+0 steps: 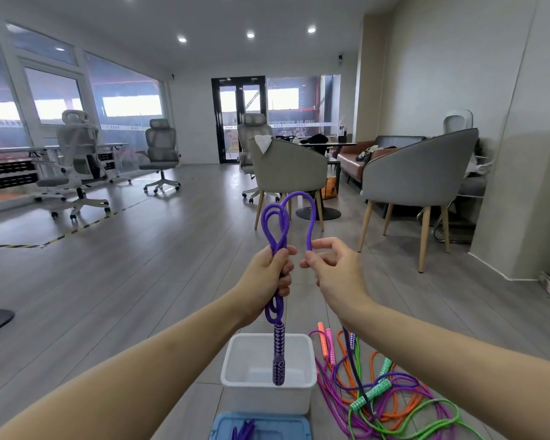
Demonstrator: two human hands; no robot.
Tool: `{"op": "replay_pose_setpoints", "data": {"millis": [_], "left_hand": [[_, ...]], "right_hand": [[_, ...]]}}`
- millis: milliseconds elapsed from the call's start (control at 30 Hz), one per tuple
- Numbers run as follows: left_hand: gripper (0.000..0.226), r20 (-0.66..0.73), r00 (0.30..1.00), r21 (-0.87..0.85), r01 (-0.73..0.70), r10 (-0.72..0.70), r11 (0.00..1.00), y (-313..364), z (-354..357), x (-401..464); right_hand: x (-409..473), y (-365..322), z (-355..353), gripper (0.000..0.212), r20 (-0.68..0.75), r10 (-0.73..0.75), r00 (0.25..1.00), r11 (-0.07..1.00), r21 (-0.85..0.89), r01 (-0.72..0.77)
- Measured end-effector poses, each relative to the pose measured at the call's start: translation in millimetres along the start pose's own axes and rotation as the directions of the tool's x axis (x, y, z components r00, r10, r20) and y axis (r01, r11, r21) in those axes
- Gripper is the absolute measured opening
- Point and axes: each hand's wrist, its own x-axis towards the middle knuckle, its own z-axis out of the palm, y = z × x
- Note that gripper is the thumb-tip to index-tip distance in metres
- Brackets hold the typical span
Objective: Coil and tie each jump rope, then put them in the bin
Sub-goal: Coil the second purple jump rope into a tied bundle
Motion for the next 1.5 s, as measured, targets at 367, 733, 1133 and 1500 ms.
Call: {"op": "replay_pose_setpoints", "data": {"millis": [367, 733, 1133, 1500], "left_hand": [[0.027, 0.054, 0.999, -0.031, 0.01, -0.008, 0.999, -4, 9, 1], [0.029, -0.016, 0.998, 0.013, 0.058, -0.058, 0.998, -8, 15, 2], [0.025, -0.308, 0.939, -0.473, -0.013, -0.152, 0.881, 3, -7, 21], [0.032, 0.018, 0.973, -0.453, 0.211, -0.228, 0.866, 6, -46, 14]], "right_hand": [[-10, -2, 2, 0.028, 0.159, -0.111, 0.981, 0.986, -0.107, 0.129], [-7, 10, -5, 0.022, 0.174, -0.141, 0.975, 0.932, -0.308, 0.19], [-16, 4, -5, 0.021, 0.379, 0.039, 0.925, 0.992, -0.126, 0.01], [-1, 17, -46, 0.009, 0.471, -0.022, 0.882, 0.877, -0.414, 0.243]]}}
